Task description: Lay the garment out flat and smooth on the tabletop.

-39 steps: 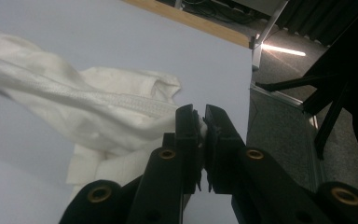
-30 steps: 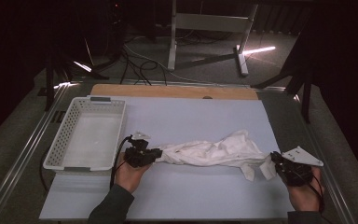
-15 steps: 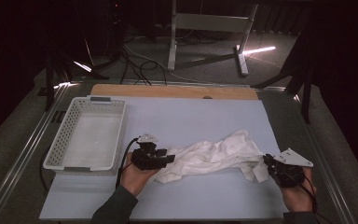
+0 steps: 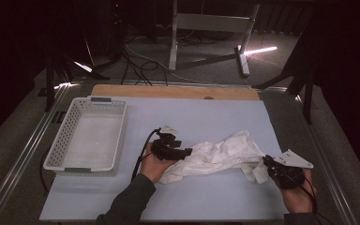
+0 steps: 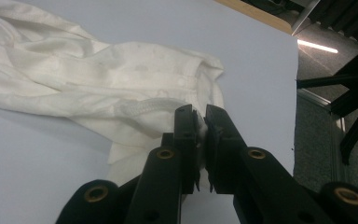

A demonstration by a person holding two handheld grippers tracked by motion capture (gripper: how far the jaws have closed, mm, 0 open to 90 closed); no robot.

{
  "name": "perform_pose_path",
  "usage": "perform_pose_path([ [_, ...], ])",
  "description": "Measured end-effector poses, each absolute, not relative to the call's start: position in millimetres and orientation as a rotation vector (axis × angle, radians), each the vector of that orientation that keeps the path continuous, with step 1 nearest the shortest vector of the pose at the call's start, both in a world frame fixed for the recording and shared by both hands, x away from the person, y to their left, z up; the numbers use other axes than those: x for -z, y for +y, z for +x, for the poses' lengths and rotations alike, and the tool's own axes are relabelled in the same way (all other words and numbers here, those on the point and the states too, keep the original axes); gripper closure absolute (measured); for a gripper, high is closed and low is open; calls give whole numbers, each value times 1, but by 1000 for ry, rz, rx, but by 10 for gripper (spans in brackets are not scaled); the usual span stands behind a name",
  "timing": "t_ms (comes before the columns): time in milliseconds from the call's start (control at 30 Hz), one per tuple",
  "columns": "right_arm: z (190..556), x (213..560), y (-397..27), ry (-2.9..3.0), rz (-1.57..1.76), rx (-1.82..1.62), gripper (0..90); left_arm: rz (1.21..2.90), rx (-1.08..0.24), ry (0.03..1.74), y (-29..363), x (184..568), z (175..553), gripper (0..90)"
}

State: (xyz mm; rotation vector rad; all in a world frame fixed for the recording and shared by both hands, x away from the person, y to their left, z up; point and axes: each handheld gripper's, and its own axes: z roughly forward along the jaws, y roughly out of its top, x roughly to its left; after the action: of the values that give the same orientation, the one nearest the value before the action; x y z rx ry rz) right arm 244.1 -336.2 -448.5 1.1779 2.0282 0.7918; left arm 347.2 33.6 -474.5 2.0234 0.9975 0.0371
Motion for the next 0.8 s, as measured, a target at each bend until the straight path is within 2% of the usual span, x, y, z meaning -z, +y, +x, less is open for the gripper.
perform_pose_path([
  [100, 244, 448, -336, 2030, 1179, -795, 832, 2042, -33, 1019, 25, 480, 354, 409],
  [200, 243, 448, -336, 2028, 1183, -798, 832, 2063, -34, 1033, 22, 485, 360, 462],
  [267, 243, 448, -336, 2028, 1183, -798, 832, 2073, -35, 1043, 21, 487, 362, 539],
  [300, 243, 448, -336, 2029, 1183, -799, 832, 2093, -31, 1063, 21, 490, 365, 539],
  [333, 243, 448, -336, 2030, 1182, -799, 832, 2103, -33, 1065, 22, 491, 366, 679],
  [400, 243, 448, -336, 2031, 1183, -800, 830, 2111, -26, 1066, 23, 492, 367, 805],
  [467, 243, 448, -336, 2031, 1181, -804, 830, 2112, -36, 1067, 24, 492, 367, 877],
  [800, 243, 449, -337, 2034, 1177, -797, 831, 2038, -97, 1128, 65, 472, 357, 888],
])
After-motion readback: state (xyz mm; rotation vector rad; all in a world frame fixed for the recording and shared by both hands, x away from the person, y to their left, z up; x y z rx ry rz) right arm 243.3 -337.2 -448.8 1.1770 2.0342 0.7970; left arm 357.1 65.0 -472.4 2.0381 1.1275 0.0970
